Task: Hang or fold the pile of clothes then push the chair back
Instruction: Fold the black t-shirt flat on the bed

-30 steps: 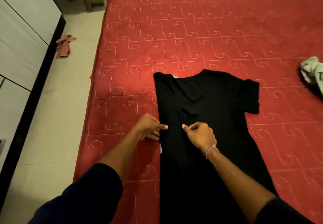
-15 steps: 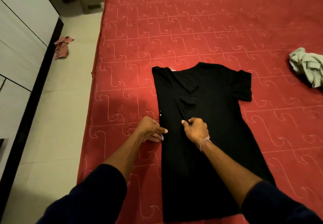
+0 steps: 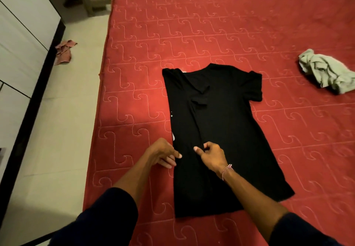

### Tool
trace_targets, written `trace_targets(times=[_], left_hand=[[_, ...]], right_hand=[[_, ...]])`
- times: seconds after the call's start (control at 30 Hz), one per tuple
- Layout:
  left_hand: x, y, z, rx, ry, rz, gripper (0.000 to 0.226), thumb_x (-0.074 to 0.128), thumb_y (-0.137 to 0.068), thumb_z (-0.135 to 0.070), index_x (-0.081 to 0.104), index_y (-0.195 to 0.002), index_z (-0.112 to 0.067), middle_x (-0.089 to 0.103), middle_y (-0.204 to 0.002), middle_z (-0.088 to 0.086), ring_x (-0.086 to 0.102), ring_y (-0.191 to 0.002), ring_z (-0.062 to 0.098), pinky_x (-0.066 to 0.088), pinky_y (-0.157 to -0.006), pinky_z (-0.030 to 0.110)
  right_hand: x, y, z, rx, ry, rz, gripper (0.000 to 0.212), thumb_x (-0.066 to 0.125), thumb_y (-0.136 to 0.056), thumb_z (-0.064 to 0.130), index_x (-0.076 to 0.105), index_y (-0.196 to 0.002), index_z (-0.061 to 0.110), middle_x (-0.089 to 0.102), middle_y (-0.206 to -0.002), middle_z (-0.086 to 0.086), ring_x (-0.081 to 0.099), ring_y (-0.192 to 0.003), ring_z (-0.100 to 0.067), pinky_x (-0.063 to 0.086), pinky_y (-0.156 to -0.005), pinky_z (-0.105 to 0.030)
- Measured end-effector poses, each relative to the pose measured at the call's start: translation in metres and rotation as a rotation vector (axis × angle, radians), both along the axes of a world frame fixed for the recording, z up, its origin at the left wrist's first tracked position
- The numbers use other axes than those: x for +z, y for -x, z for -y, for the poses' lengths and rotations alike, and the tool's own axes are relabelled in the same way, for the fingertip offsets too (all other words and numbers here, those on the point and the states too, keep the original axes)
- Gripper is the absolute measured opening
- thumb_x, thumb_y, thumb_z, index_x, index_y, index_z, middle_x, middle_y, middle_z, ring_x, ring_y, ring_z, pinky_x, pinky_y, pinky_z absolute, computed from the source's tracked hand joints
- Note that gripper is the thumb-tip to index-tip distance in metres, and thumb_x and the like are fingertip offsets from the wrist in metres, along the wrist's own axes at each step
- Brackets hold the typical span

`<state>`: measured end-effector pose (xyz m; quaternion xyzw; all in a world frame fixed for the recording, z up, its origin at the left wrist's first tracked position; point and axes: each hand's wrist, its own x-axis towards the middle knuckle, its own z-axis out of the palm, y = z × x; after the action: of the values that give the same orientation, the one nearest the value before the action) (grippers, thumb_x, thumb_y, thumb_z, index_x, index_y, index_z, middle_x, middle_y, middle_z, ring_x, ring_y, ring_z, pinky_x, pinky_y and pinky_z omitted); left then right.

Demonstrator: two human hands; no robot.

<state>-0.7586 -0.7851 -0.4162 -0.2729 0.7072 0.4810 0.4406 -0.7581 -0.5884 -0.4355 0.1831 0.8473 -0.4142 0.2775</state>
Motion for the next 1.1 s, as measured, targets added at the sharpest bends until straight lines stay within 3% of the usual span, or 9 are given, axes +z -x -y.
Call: trace_targets(times=[0.13, 0.23, 0.33, 0.4, 0.53, 0.6, 0.7, 0.9, 1.1], left_hand=[[0.0, -0.032, -0.001, -0.084, -0.013, 0.074, 0.024, 0.074, -0.088, -0.009, 0.067, -0.109, 0.001, 0.073, -0.105, 0.02, 0.074, -0.093, 0.026, 0.061, -0.084, 0.04], [0.0, -0.059, -0.008, 0.026, -0.024, -0.002, 0.009, 0.066, -0.092, -0.007, 0.067, -0.099, -0.001, 0.072, -0.1, 0.018, 0.074, -0.089, 0.025, 0.062, -0.078, 0.038], [-0.005, -0.079, -0.017, 0.234, 0.042, -0.189, 0.011, 0.065, -0.094, -0.013, 0.059, -0.085, -0.009, 0.067, -0.092, 0.016, 0.069, -0.082, 0.028, 0.061, -0.062, 0.035], [-0.009, -0.09, -0.026, 0.312, 0.071, -0.261, 0.023, 0.063, -0.093, -0.014, 0.047, -0.077, -0.015, 0.059, -0.086, 0.013, 0.063, -0.076, 0.028, 0.062, -0.066, 0.041], [-0.002, -0.117, -0.042, 0.237, 0.091, -0.221, 0.02, 0.072, -0.088, -0.01, 0.053, -0.085, -0.008, 0.06, -0.088, 0.009, 0.062, -0.076, 0.02, 0.058, -0.065, 0.035], [0.0, -0.131, -0.043, 0.204, 0.07, -0.182, 0.025, 0.077, -0.084, -0.007, 0.059, -0.1, 0.0, 0.065, -0.095, 0.009, 0.065, -0.082, 0.019, 0.057, -0.063, 0.031], [0.001, -0.148, -0.038, 0.229, 0.008, -0.148, 0.022, 0.078, -0.082, -0.003, 0.058, -0.09, -0.004, 0.071, -0.09, 0.01, 0.07, -0.074, 0.018, 0.061, -0.066, 0.033], [0.006, -0.156, -0.035, 0.167, 0.083, -0.124, 0.023, 0.08, -0.079, -0.003, 0.058, -0.084, -0.003, 0.072, -0.092, 0.016, 0.071, -0.071, 0.024, 0.06, -0.057, 0.034], [0.008, -0.147, -0.029, -0.059, 0.162, -0.054, 0.024, 0.085, -0.074, -0.008, 0.064, -0.084, -0.004, 0.076, -0.088, 0.012, 0.074, -0.074, 0.02, 0.059, -0.06, 0.03]], right_hand=[[-0.002, -0.031, -0.013, -0.01, -0.001, -0.029, 0.019, 0.063, -0.098, 0.033, 0.066, -0.089, 0.016, 0.069, -0.079, -0.006, 0.065, -0.071, -0.015, 0.06, -0.079, -0.041], [-0.005, -0.059, -0.022, -0.013, 0.023, -0.029, 0.019, 0.068, -0.095, 0.033, 0.066, -0.087, 0.017, 0.064, -0.068, 0.0, 0.062, -0.063, -0.013, 0.057, -0.064, -0.035], [-0.006, -0.087, -0.03, 0.017, -0.027, -0.124, 0.02, 0.067, -0.096, 0.029, 0.067, -0.085, 0.012, 0.063, -0.065, 0.004, 0.061, -0.065, -0.014, 0.051, -0.063, -0.032], [-0.004, -0.102, -0.034, 0.046, -0.048, -0.175, 0.017, 0.064, -0.097, 0.029, 0.066, -0.085, 0.017, 0.062, -0.066, 0.007, 0.063, -0.071, -0.015, 0.044, -0.061, -0.025], [-0.002, -0.12, -0.034, 0.108, -0.002, -0.099, 0.03, 0.07, -0.092, 0.039, 0.062, -0.083, 0.011, 0.061, -0.066, 0.002, 0.062, -0.065, -0.015, 0.051, -0.059, -0.026], [-0.002, -0.125, -0.035, 0.098, 0.033, -0.05, 0.03, 0.074, -0.09, 0.03, 0.057, -0.077, 0.009, 0.061, -0.067, -0.002, 0.065, -0.06, -0.017, 0.058, -0.055, -0.031], [0.003, -0.132, -0.037, -0.087, 0.144, -0.001, 0.021, 0.074, -0.091, 0.017, 0.057, -0.086, 0.006, 0.064, -0.076, -0.011, 0.067, -0.053, -0.017, 0.054, -0.044, -0.024], [-0.001, -0.149, -0.048, 0.044, -0.047, -0.121, 0.029, 0.082, -0.082, 0.022, 0.057, -0.092, 0.013, 0.069, -0.071, -0.001, 0.069, -0.064, -0.017, 0.059, -0.069, -0.037], [0.009, -0.139, -0.048, 0.334, -0.325, -0.185, 0.043, 0.081, -0.08, 0.04, 0.046, -0.102, 0.027, 0.06, -0.102, 0.005, 0.063, -0.093, -0.021, 0.046, -0.074, -0.033]])
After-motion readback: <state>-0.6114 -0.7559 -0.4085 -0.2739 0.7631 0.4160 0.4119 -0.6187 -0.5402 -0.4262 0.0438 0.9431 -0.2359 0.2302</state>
